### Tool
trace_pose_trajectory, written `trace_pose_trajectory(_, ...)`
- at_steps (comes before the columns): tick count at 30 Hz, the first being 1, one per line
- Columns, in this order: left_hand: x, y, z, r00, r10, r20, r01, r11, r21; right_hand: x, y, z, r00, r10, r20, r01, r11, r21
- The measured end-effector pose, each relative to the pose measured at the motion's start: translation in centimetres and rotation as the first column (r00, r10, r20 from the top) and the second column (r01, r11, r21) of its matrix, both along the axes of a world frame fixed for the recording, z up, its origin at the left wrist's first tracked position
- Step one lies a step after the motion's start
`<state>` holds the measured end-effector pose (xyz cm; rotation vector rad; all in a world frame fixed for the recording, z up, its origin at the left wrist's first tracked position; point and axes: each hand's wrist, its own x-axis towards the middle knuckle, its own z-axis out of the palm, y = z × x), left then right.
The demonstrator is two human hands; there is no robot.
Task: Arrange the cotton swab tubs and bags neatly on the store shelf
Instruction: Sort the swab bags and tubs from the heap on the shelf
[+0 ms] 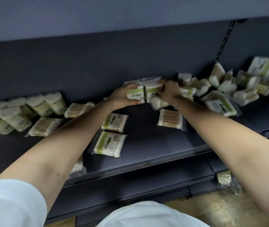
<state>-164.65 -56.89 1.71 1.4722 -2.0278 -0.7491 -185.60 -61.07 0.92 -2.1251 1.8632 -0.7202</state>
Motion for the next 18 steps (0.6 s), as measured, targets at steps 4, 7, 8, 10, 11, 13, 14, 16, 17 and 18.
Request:
trace_pose_trajectory(4,0.1,-0.3,-0.2,1.0,-0.007,0.029,0.007,1.0,0.006,0.1,-0.1,-0.1,1.0,0.017,-0.017,-0.017,1.0,0.003)
trace_pose_trajectory(7,0.3,-0.5,-0.3,0.999,-0.021,0.034,0.02,1.0,0.016,0.0,-0.3,-0.2,0.999,0.028,-0.032,-0.027,0.999,0.017)
trace_pose_trajectory(8,0.4,-0.5,-0.2,0.999,-0.028,0.03,0.028,0.999,0.021,-0.1,-0.4,-0.3,0.999,0.036,-0.023,-0.036,0.999,0.028)
trace_pose_trajectory(10,0.5,-0.6,-0.1,0.999,-0.038,0.012,0.038,0.999,0.023,-0.4,-0.3,-0.3,0.999,0.048,-0.008,-0.047,0.998,0.037)
trace_pose_trajectory(11,0.5,-0.6,-0.1,0.999,-0.037,0.007,0.037,0.999,0.012,-0.6,-0.2,-0.4,0.999,0.05,0.0,-0.05,0.999,0.021)
trace_pose_trajectory(13,0.3,-0.6,0.1,0.999,-0.037,-0.003,0.037,0.999,-0.029,-1.4,0.3,-0.2,0.997,0.068,0.026,-0.066,0.997,-0.05)
trace_pose_trajectory(14,0.0,-0.6,0.3,0.999,-0.046,-0.013,0.045,0.997,-0.055,-1.9,0.5,0.0,0.996,0.083,0.037,-0.079,0.992,-0.098)
trace_pose_trajectory(16,-1.1,-0.5,0.9,0.996,-0.083,-0.042,0.079,0.993,-0.093,-3.0,1.0,0.4,0.992,0.113,0.058,-0.1,0.976,-0.193)
trace_pose_trajectory(17,-1.9,-0.4,1.2,0.992,-0.111,-0.056,0.105,0.989,-0.102,-3.6,1.2,0.6,0.992,0.113,0.065,-0.095,0.969,-0.229)
trace_pose_trajectory(18,-2.9,-0.4,1.4,0.987,-0.143,-0.067,0.135,0.985,-0.109,-4.4,1.3,0.7,0.993,0.095,0.065,-0.076,0.964,-0.254)
